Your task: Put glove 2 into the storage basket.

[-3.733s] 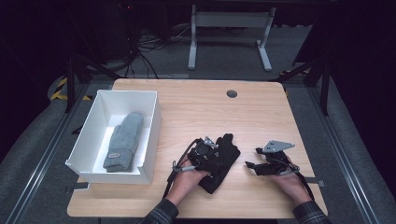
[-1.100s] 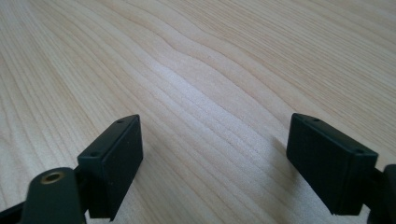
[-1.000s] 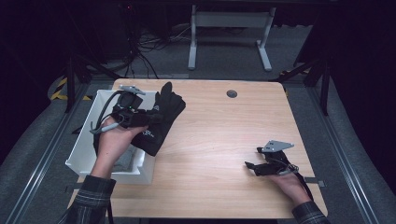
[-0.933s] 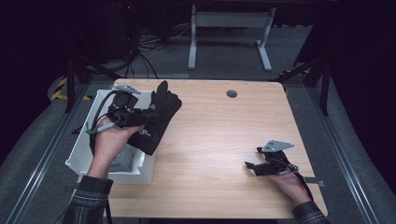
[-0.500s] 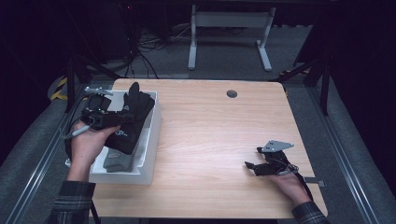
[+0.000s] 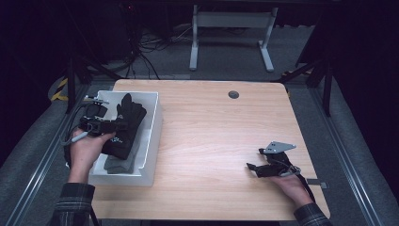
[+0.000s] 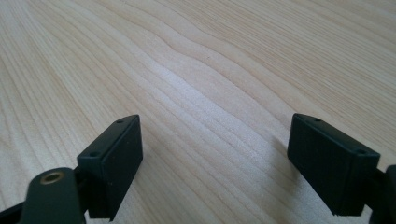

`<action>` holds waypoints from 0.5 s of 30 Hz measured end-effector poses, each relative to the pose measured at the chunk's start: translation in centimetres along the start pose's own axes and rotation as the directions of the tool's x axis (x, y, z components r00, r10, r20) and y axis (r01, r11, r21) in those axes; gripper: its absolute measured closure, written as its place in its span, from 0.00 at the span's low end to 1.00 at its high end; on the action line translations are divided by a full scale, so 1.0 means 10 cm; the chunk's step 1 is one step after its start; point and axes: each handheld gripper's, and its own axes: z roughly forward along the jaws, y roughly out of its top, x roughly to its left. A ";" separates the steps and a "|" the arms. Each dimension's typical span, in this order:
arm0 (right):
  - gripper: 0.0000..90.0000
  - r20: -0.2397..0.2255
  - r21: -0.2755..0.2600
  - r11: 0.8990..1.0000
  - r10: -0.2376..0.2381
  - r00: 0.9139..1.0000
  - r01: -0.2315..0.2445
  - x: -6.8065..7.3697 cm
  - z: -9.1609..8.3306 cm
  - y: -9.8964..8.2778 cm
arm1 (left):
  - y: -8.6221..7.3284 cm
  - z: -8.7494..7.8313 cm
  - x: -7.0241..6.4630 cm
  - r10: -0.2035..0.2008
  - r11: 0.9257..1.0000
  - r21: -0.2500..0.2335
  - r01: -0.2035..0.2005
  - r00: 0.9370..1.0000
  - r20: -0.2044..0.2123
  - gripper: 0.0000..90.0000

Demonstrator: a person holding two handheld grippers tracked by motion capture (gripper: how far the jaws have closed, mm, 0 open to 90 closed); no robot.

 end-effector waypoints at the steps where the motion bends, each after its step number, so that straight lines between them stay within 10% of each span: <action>1: 0.21 0.000 0.000 1.000 0.000 1.000 0.000 0.00 0.00 0.00 | -0.01 0.03 0.02 -0.002 1.000 0.003 0.002 1.000 -0.007 0.77; 15: 0.21 0.000 0.000 1.000 0.000 1.000 0.000 0.00 0.00 0.00 | -0.16 0.39 0.17 -0.035 0.997 0.064 0.037 0.999 -0.019 0.72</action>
